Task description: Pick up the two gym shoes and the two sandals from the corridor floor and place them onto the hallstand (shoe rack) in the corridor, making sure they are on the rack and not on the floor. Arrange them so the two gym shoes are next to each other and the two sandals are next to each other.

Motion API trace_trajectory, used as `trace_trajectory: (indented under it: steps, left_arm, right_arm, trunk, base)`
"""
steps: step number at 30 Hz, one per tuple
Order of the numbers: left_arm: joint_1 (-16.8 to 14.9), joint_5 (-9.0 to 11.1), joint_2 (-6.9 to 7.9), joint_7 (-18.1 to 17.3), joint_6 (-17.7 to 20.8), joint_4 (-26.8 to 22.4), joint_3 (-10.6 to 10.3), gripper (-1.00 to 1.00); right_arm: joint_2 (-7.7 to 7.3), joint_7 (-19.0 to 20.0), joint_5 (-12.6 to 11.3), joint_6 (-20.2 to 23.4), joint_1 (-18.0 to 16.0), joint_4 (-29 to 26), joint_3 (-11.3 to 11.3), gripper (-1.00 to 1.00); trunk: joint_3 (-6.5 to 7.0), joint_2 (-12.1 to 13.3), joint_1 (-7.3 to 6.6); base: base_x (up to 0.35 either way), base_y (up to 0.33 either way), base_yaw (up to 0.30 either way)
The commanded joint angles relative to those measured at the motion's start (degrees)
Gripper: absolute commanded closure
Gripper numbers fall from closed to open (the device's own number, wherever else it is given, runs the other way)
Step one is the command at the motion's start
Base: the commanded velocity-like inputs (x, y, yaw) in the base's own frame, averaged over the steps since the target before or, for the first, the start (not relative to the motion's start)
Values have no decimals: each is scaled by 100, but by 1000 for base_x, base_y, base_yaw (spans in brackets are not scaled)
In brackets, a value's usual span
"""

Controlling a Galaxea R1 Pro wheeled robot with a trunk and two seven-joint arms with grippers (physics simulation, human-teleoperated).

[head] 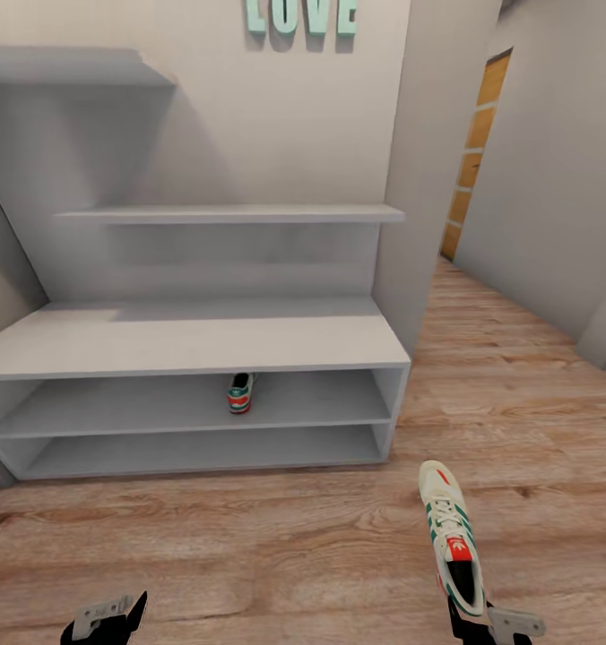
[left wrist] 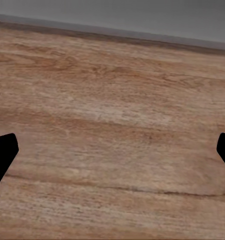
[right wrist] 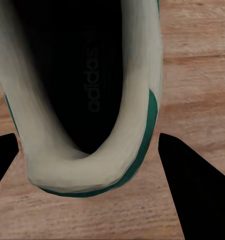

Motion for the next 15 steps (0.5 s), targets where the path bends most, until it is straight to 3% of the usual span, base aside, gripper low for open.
trace_trajectory:
  steps: [1,15]
  left_arm:
    - [-6,-11,-4,-56,-12,10,47,-100]
    - [-4,-16,-10,-65,-16,13,46,-100]
  right_arm:
    - [7,56,26,-22,-6,0,-48,100]
    - [8,57,26,-22,-6,3,-51,100]
  trunk:
    - [-5,-2,0]
    - [-5,-2,0]
  base:
    - [77,276,0]
    - [7,302,0]
